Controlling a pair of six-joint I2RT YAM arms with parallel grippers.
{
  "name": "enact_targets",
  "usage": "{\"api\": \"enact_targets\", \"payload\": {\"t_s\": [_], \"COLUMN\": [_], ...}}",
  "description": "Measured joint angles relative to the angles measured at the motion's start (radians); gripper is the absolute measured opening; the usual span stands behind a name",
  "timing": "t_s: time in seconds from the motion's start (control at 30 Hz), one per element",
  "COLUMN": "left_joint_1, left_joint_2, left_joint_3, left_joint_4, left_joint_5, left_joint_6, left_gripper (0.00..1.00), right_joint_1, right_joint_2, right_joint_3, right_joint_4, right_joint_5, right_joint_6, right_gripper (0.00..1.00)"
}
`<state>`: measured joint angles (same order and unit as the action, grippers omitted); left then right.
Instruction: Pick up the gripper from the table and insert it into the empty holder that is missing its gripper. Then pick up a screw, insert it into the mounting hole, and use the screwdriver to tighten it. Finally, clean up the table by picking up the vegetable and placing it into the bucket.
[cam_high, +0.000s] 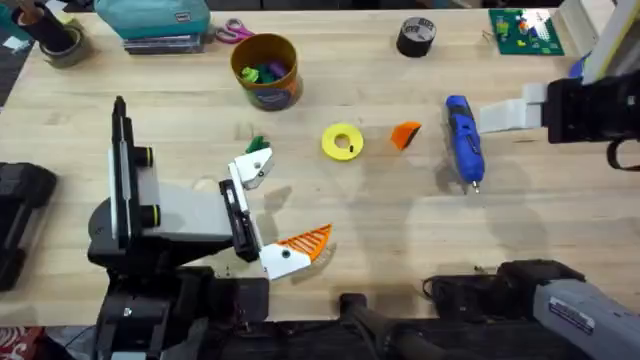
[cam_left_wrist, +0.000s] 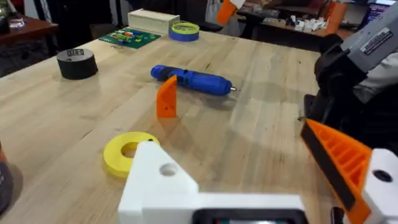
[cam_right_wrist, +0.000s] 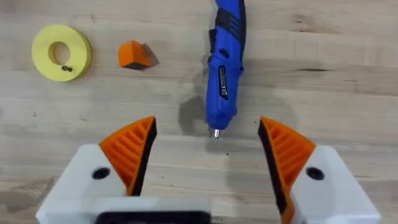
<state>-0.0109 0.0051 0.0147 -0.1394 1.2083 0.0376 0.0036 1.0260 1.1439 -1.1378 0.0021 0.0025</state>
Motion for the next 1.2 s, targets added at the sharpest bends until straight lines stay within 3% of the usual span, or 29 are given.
{"api": "enact_targets", "payload": {"t_s": [0.33, 0.5, 0.9, 1.2], "left_joint_1": [0.0, 0.0, 0.0, 0.0], "left_joint_2": [0.0, 0.0, 0.0, 0.0], "left_joint_3": [0.0, 0.0, 0.0, 0.0], "left_joint_4": [0.0, 0.0, 0.0, 0.0], "left_joint_5": [0.0, 0.0, 0.0, 0.0], "left_joint_6": [0.0, 0.0, 0.0, 0.0], "left_gripper": [0.985, 0.985, 0.986, 0.985], "right_joint_1": [0.012, 0.135, 0.354, 0.395], "right_joint_2": [0.0, 0.037, 0.358, 0.492], "right_joint_3": [0.0, 0.048, 0.409, 0.444], "right_joint_4": [0.081, 0.052, -0.176, -0.201], "right_joint_5": [0.0, 0.0, 0.008, 0.008], "right_joint_6": [-0.002, -0.003, -0.032, -0.048], "right_gripper": [0.995, 0.997, 0.996, 0.996]}}
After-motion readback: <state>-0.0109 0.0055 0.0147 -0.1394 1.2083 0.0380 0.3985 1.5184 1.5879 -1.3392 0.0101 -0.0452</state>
